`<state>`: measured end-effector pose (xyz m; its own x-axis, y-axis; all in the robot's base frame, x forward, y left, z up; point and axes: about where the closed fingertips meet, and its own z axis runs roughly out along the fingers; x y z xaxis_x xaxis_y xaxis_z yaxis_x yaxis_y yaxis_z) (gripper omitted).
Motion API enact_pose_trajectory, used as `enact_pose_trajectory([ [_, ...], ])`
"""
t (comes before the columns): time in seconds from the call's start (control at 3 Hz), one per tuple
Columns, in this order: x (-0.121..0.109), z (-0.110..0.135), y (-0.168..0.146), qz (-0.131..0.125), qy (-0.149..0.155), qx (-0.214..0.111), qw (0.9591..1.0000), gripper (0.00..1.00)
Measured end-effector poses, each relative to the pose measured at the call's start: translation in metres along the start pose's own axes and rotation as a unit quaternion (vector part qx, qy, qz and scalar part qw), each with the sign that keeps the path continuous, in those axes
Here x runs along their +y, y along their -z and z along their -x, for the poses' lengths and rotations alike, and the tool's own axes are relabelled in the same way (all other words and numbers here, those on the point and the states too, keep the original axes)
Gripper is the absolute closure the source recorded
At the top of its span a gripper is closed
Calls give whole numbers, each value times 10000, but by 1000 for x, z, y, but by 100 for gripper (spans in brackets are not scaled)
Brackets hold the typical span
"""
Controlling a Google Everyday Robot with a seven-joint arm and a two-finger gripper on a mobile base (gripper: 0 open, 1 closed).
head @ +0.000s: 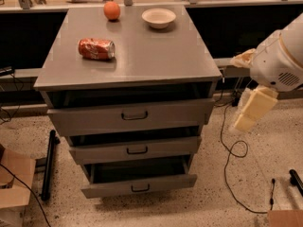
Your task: Open top drawer
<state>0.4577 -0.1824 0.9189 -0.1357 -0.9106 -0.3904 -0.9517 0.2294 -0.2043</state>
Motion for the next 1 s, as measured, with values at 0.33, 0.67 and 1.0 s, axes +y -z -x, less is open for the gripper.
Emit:
enact_pose_trajectory([
  [0.33,-1,2,-7,46,-24,-112,9999,0],
  [0.67,2,9,-34,168,13,-157,9997,0],
  [1.0,11,18,-84,304,133,-315,9990,0],
])
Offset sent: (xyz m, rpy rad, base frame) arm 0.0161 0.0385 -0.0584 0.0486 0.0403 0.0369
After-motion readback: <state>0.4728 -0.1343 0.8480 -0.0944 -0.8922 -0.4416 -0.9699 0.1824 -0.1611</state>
